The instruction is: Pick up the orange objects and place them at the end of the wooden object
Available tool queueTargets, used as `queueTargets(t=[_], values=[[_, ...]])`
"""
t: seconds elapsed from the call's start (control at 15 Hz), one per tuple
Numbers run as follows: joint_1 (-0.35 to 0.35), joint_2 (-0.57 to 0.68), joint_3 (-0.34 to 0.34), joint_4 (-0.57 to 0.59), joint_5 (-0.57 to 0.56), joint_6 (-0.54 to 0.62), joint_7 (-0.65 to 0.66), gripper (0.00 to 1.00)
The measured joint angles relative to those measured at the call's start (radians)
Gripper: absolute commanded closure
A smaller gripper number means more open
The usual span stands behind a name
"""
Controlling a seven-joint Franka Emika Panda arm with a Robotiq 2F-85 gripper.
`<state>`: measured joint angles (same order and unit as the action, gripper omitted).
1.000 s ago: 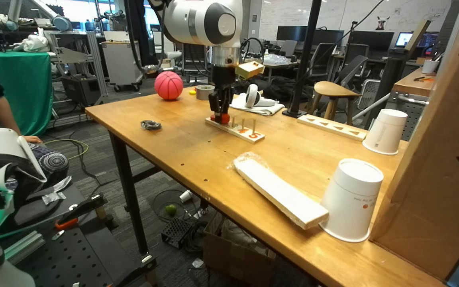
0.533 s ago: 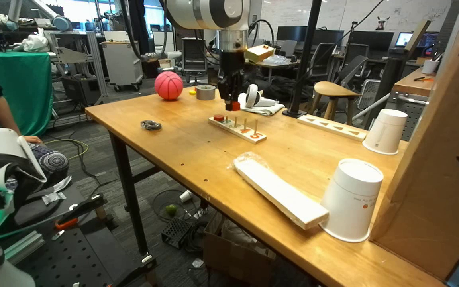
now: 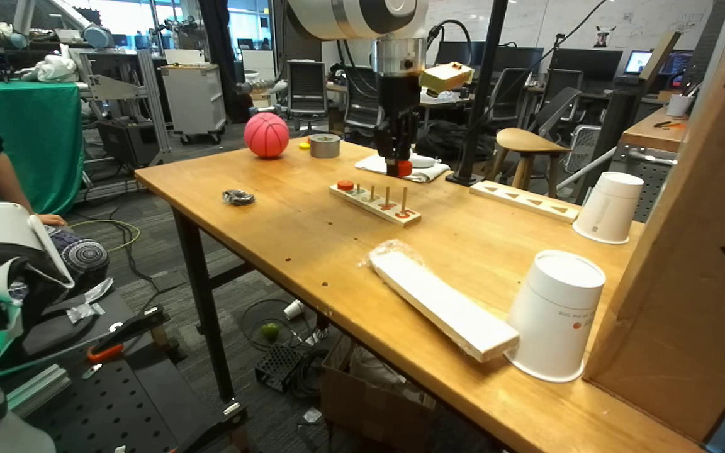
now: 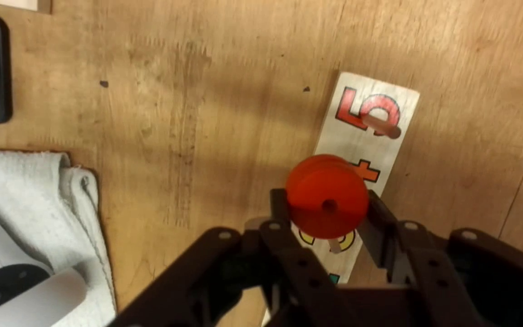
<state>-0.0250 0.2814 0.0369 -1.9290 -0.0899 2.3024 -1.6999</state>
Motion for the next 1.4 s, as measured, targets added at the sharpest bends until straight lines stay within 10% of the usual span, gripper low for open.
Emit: queueTargets(t=[1.4], values=[[-0.016, 0.002, -0.027, -0.011, -0.013, -0.049, 0.075, 0.83]])
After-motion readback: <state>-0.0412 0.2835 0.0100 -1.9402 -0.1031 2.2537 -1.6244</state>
